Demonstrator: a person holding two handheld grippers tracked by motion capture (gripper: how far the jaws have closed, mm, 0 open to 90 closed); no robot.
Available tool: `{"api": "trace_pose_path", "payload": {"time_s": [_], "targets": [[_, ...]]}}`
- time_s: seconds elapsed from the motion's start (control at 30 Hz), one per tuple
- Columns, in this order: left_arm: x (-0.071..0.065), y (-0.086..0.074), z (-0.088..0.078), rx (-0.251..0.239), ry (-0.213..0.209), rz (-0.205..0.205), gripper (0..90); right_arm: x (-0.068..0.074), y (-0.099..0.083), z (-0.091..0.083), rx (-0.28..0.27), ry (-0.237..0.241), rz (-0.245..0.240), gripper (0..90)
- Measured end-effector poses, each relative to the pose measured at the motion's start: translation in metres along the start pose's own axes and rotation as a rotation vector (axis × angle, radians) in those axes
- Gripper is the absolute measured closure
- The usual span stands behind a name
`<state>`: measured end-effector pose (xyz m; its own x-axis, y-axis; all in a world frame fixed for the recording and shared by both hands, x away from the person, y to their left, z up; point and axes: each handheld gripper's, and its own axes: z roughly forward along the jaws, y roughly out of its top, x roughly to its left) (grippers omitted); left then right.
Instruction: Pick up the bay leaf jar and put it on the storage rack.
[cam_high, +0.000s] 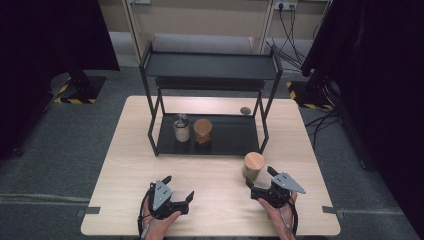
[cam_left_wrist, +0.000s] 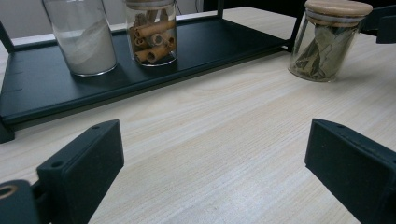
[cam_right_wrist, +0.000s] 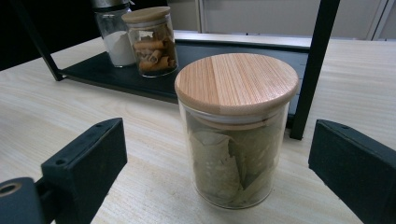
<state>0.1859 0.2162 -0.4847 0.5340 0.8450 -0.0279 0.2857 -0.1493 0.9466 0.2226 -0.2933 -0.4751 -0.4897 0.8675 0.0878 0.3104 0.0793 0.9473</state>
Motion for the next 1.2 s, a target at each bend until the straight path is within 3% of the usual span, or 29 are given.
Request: {"api": "trace_pose_path", "payload": {"time_s": [1.2], "targets": [[0.000,0.000,0.001,0.001,0.000,-0.001,4.0,-0.003,0.008,0.027,0.023,-0.028,-0.028,12.2]]}}
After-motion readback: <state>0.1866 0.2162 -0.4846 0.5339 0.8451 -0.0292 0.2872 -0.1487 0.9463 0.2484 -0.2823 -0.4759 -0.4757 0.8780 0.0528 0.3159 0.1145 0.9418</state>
